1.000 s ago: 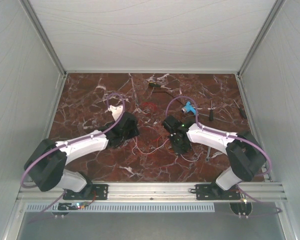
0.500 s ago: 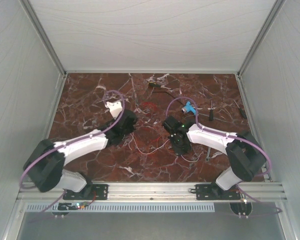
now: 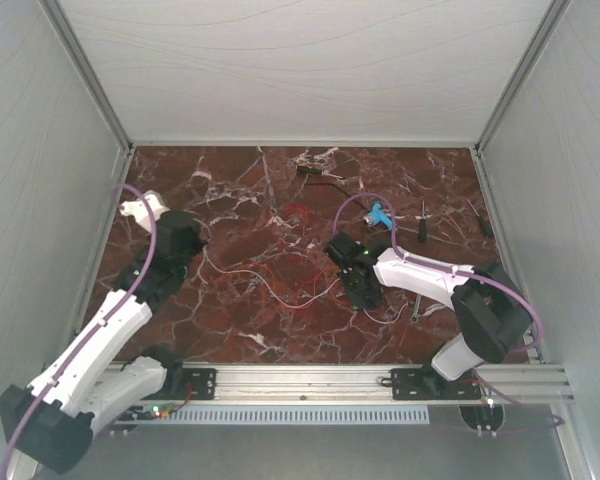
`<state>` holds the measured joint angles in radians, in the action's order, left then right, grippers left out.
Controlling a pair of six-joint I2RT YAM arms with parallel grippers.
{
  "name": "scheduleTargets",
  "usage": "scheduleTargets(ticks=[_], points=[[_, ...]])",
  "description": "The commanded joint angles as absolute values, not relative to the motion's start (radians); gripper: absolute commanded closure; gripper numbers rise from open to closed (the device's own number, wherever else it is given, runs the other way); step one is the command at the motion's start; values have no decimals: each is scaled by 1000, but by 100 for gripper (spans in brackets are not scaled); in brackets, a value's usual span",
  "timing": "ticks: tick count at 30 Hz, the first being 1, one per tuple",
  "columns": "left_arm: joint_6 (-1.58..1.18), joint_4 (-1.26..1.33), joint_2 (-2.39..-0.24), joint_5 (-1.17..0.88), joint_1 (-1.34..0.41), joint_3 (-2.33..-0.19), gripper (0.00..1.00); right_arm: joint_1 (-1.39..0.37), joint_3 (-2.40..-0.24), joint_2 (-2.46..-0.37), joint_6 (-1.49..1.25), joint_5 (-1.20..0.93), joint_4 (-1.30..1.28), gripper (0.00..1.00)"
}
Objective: Zip-tie the wires
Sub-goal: Straighten the cable at the center of the board.
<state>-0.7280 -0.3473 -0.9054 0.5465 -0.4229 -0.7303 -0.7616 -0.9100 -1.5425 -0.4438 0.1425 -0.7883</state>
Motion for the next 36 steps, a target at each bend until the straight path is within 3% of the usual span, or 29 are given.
scheduleTargets(ticks=[1,4,12,16,22,26,29,34,36], points=[[-718,-422,-852,562,-327,-716,100,-756,-903,-1519,-468,178,-800,100],[-775,-413,-834,561,-257,-684,100,-754,-904,-1523,-472,191,-804,100],[-858,-325,-835,284,9,-596,100,-737,-913,-1550,-481,209,-805,100],[-887,-312,-839,206,91,-559,90,-737,-911,-1555,-482,204,-805,100],[-927,-348,-822,234,114,-543,63,-736,-912,-1562,-479,201,-806,97],[-975,-391,-807,273,117,-538,60,-736,-916,-1570,-477,203,-808,91],[-1006,-411,-787,286,118,-529,54,-736,-921,-1573,-478,194,-813,79],[-994,-385,-738,253,118,-506,28,-736,-930,-1556,-479,166,-820,55],[-973,-384,-728,247,117,-511,17,-736,-940,-1544,-480,165,-835,41]])
